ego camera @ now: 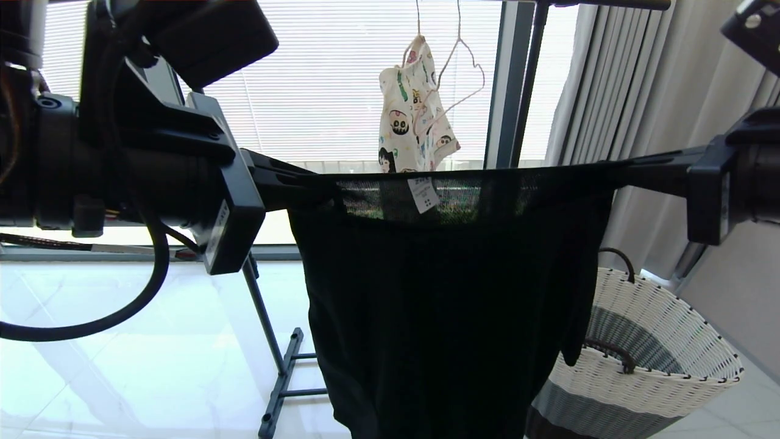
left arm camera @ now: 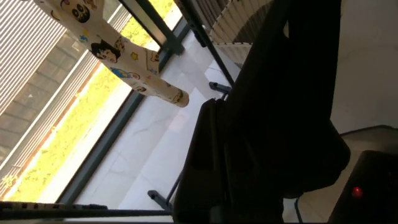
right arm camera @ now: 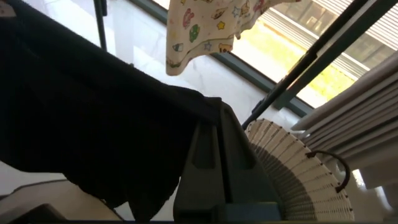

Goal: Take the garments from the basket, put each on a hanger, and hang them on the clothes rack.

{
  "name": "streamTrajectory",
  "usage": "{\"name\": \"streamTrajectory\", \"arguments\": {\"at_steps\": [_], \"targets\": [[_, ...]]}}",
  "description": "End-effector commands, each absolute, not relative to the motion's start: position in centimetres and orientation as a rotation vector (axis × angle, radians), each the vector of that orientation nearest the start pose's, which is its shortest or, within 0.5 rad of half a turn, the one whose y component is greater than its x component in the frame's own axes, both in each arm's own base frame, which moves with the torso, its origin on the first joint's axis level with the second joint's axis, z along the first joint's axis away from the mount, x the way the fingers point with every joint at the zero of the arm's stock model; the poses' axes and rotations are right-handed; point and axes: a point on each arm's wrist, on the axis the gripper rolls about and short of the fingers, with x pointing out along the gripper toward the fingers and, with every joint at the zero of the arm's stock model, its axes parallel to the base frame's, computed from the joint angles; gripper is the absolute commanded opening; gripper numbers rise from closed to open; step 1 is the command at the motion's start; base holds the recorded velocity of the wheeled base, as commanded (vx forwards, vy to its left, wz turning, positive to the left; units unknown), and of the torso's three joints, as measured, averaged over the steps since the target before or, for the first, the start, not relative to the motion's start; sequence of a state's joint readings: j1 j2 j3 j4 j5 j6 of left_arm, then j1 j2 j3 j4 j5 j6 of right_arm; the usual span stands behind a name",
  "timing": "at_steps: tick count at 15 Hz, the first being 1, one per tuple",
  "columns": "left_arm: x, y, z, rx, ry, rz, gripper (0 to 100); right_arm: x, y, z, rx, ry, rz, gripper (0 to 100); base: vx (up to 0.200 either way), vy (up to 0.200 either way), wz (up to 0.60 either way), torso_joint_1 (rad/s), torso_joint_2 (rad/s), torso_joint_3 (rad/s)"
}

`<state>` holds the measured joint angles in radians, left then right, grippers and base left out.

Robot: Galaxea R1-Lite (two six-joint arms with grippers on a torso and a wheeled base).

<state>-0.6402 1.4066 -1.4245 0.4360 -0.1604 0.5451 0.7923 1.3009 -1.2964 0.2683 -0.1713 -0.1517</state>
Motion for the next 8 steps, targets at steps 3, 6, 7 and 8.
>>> {"name": "streamTrajectory", "arguments": {"at_steps": [3, 6, 7, 8], "targets": [[18.8, -14.5, 32.2, 0.620, 0.213, -0.973, 0, 10.0, 11.9, 32.7, -0.311, 0.237, 0.742, 0, 0.000, 0.000, 0.00, 0.000, 0.00, 0.000], [19.8, -15.3, 31.6, 0.623, 0.235, -0.985, 0, 9.6, 12.3, 32.5, -0.320, 0.241, 0.778, 0, 0.000, 0.000, 0.00, 0.000, 0.00, 0.000], [19.9, -15.4, 31.8, 0.622, 0.232, -0.985, 0, 9.6, 12.4, 32.4, -0.323, 0.244, 0.782, 0, 0.000, 0.000, 0.00, 0.000, 0.00, 0.000], [19.9, -15.4, 31.8, 0.621, 0.234, -0.985, 0, 9.6, 12.5, 32.3, -0.325, 0.247, 0.783, 0, 0.000, 0.000, 0.00, 0.000, 0.00, 0.000]]}}
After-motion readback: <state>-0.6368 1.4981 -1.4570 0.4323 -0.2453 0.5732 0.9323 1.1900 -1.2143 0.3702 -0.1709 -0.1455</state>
